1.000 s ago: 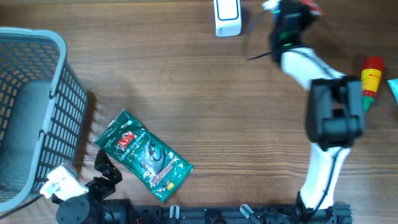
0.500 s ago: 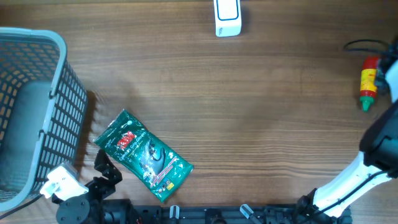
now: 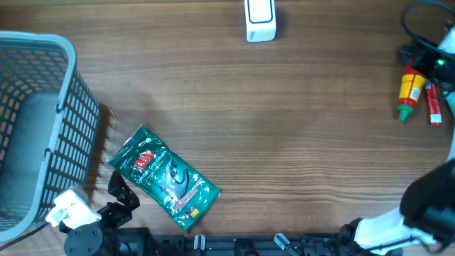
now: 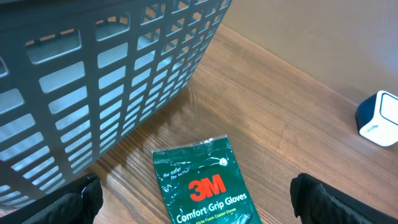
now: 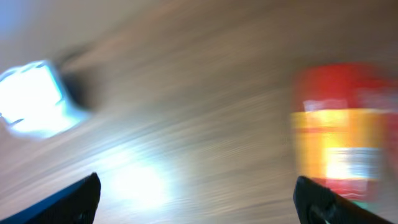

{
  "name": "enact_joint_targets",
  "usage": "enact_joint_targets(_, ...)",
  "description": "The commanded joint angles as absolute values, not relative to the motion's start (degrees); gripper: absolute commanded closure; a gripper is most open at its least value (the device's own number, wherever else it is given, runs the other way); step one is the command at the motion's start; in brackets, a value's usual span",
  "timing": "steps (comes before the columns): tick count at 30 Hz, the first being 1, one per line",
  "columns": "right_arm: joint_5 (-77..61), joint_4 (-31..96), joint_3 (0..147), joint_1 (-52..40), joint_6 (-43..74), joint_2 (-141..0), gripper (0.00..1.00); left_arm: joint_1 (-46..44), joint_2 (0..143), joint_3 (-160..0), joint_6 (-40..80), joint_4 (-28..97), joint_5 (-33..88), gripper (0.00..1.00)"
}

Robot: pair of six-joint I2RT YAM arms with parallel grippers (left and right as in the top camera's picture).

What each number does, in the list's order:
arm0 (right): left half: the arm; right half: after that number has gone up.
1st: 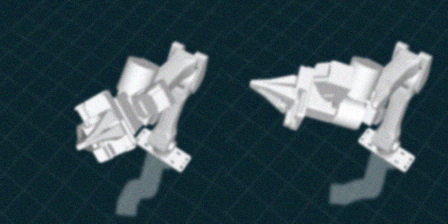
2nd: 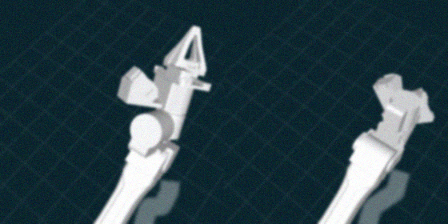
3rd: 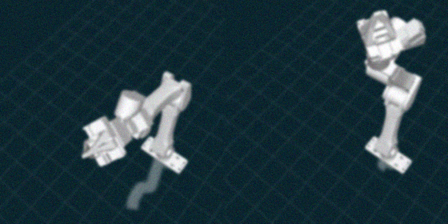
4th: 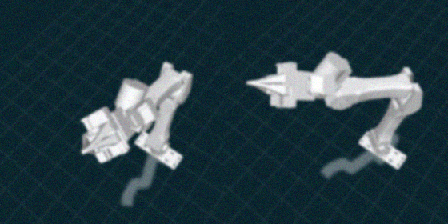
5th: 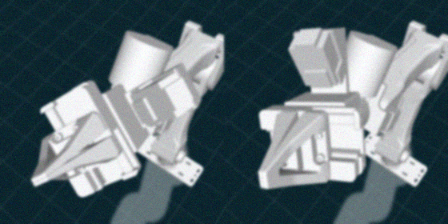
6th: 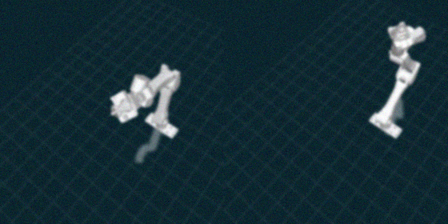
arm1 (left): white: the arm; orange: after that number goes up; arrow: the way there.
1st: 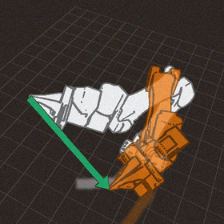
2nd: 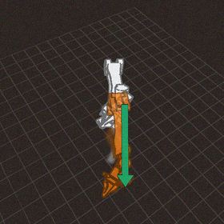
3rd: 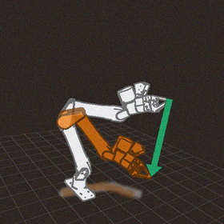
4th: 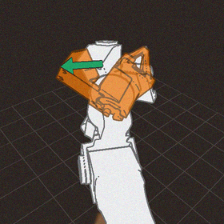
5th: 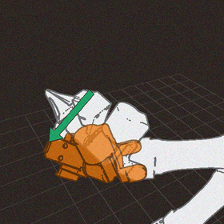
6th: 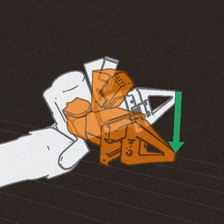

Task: Scan the item barcode
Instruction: 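Reach the right gripper to the green gloves pack and grasp it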

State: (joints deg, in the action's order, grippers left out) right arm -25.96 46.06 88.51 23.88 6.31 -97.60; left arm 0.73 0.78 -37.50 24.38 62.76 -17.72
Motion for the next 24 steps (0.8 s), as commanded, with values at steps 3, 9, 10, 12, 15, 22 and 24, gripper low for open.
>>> enact_joint_targets(3,-40.3,56.1,87.1,1.3,4.6,-98.2,0.0,0.4,0.4,-37.4,24.9,62.5,-17.4,0.0)
enact_joint_targets(9,-31.7,48.0,79.8,-30.5,6.5,-103.2,0.01,0.4,0.4,-37.5,24.9,62.5,-17.5,0.0)
enact_joint_targets(10,-31.1,47.0,79.3,-34.5,8.3,-104.7,0.0,0.4,0.4,-37.4,24.9,62.5,-17.4,0.0)
enact_joint_targets(12,-29.4,45.3,79.1,-40.5,11.4,-108.2,0.02,0.4,0.4,-37.5,24.9,62.5,-17.4,0.0)
enact_joint_targets(15,-27.9,43.2,79.1,-48.1,16.5,-114.1,0.04,0.4,0.4,-37.4,24.9,62.5,-17.4,0.0)
enact_joint_targets(22,-27.9,43.6,79.1,-54.1,19.9,-118.7,0.19,0.4,0.4,-37.4,24.9,62.5,-17.4,0.0)
enact_joint_targets(24,-27.9,44.5,79.1,-54.2,21.6,-118.9,0.5,0.4,0.4,-37.5,24.9,62.5,-17.4,0.0)
